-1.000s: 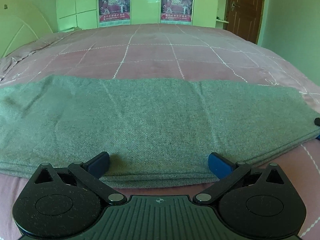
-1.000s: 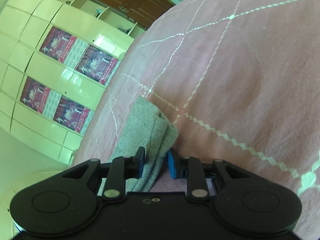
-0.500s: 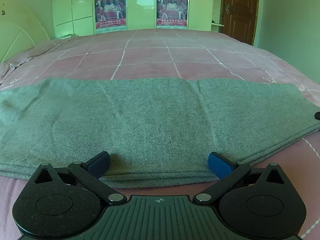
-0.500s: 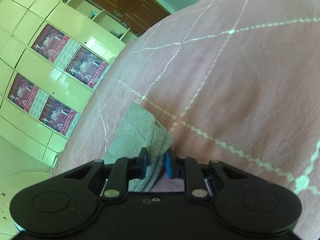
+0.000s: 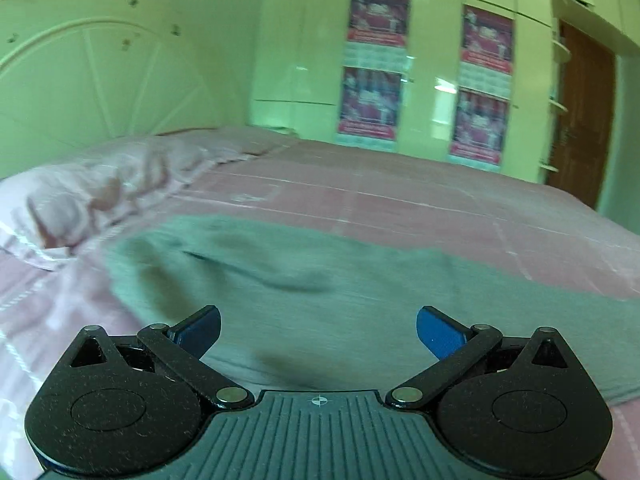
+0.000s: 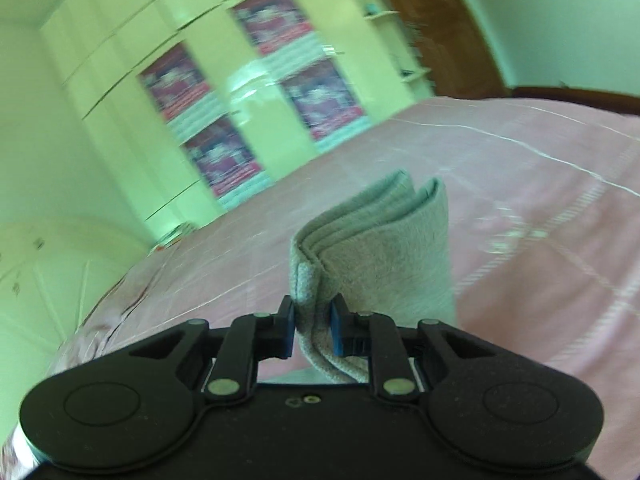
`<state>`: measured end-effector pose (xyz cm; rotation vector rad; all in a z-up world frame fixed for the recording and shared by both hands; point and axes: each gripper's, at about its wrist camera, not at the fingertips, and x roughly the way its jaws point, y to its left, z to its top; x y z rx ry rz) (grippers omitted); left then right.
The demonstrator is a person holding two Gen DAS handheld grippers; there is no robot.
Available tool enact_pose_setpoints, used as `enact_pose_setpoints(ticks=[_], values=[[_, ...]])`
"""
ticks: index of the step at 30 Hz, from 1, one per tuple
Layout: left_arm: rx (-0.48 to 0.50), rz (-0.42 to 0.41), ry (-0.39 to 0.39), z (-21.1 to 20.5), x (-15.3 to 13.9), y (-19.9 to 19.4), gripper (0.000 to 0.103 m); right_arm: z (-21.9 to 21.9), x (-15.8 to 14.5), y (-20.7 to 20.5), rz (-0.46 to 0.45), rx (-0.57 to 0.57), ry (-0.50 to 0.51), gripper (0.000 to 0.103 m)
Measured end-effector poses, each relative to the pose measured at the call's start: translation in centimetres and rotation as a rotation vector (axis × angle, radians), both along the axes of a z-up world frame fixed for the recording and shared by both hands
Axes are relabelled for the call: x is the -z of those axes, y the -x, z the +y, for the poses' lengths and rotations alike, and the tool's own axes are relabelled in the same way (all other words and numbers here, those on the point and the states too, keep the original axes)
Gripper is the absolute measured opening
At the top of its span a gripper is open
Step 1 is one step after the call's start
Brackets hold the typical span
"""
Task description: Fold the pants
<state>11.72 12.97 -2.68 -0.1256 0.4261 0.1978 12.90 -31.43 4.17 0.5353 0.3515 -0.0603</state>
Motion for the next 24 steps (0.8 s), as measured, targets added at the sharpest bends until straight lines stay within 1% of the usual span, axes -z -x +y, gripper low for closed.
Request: enact_pose_setpoints(ticks=[2,3,5,6,7,8,9,10,11,12,13,14,15,18,19,21,22,24], values=[[-0.093,-0.024,0.044,4.9,0.4,1.3,0.103,4.7,-0.7,-1.5,-0.016,-0.072,0.056,0.009],[-0.131,-0.038,0.084,7.2,0.8,2.1,0.103,6.8,-0.7,-2.1,-0.021,-0.109,0.075,0.009],[-0.196,-0.051,0.171,10.3,2.0,3.5,0.103,11.7,-0.5,-3.4,-0.017,-0.196,0.117,0.009],[-0.23,-0.057,0.234,11.8,3.1,3.9,0.103,13.9,0.1,-4.0,0.001,-0.237,0.13,0.01],[-0.26,-0.059,0.282,12.9,3.5,4.0,0.103,16.6,1.0,-4.6,0.024,-0.293,0.155,0.014],[-0.278,-0.077,0.298,13.6,3.6,4.4,0.103,19.2,2.4,-4.8,0.038,-0.355,0.193,0.018],[-0.287,-0.102,0.297,13.9,3.8,4.6,0.103,21.8,4.2,-5.0,0.058,-0.446,0.238,0.035],[-0.291,-0.113,0.299,14.1,4.0,4.6,0.103,24.3,6.2,-5.5,0.151,-0.559,0.288,0.045],[-0.292,-0.111,0.308,14.3,4.2,4.4,0.103,26.5,7.6,-5.7,0.268,-0.59,0.327,0.045],[-0.281,-0.107,0.321,14.7,4.5,4.3,0.103,26.7,7.6,-4.6,0.225,-0.545,0.351,0.043],[-0.268,-0.106,0.325,14.8,4.6,4.1,0.103,26.0,7.0,-3.3,0.151,-0.535,0.303,0.038],[-0.257,-0.106,0.314,14.7,4.6,4.1,0.103,25.2,6.6,-2.7,0.148,-0.536,0.245,0.036],[-0.243,-0.109,0.296,14.5,4.5,4.2,0.103,24.6,6.2,-2.5,0.161,-0.527,0.222,0.036],[-0.18,-0.115,0.258,13.0,4.0,3.7,0.103,21.9,4.8,-1.2,0.146,-0.474,0.219,0.037],[-0.14,-0.109,0.265,12.3,3.8,3.3,0.103,20.7,4.7,-0.5,0.147,-0.435,0.205,0.038],[-0.023,-0.092,0.319,9.9,2.9,3.2,0.103,17.6,4.4,0.1,0.141,-0.353,0.162,0.038],[0.031,-0.076,0.336,8.5,2.6,2.7,0.103,16.3,4.7,0.3,0.142,-0.305,0.155,0.04],[0.155,-0.021,0.327,4.4,1.8,1.3,0.103,14.5,4.6,0.8,0.135,-0.244,0.151,0.04]])
